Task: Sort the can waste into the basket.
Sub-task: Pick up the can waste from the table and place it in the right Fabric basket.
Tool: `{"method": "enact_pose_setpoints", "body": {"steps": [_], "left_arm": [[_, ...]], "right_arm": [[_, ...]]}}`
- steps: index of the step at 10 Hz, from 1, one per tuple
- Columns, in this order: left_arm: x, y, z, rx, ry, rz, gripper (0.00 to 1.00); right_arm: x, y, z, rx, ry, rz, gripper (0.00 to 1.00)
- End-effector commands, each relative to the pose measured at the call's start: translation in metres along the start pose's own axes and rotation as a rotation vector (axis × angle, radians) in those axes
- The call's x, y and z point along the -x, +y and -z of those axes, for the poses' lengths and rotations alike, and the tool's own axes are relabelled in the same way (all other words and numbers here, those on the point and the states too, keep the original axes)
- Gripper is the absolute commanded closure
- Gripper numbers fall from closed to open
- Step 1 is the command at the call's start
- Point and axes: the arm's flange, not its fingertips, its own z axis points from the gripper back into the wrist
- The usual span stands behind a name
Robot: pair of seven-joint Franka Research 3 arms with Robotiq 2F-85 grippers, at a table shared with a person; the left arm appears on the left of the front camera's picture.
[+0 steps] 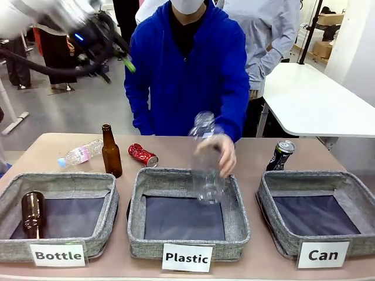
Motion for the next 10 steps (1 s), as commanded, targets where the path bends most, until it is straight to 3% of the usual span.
{"method": "enact_pose_setpoints", "body": {"steps": [1, 3, 4, 8, 10], "left_arm": [[0.066, 0.06, -0.09, 0.218, 0.135, 0.013, 0.0], [0.13, 0.137, -0.145, 0.397, 0.099, -0.026, 0.0], [0.166, 0.183, -0.152, 0.481, 0.048, -0.077, 0.0], [0.243, 0.272, -0.104, 0.639, -0.056, -0.114, 0.0], [0.25, 0.315, -0.079, 0.735, -0.057, -0.138, 0.0]], "right_arm": [[-0.002, 0.001, 0.001, -0.019, -0.016, -0.026, 0.0], [-0.002, 0.001, 0.001, -0.019, -0.016, -0.026, 0.0], [-0.002, 0.001, 0.001, -0.019, -0.016, -0.026, 0.0], [-0.002, 0.001, 0.001, -0.019, -0.016, -0.026, 0.0], [-0.002, 0.001, 0.001, -0.019, -0.016, -0.026, 0.0]]}}
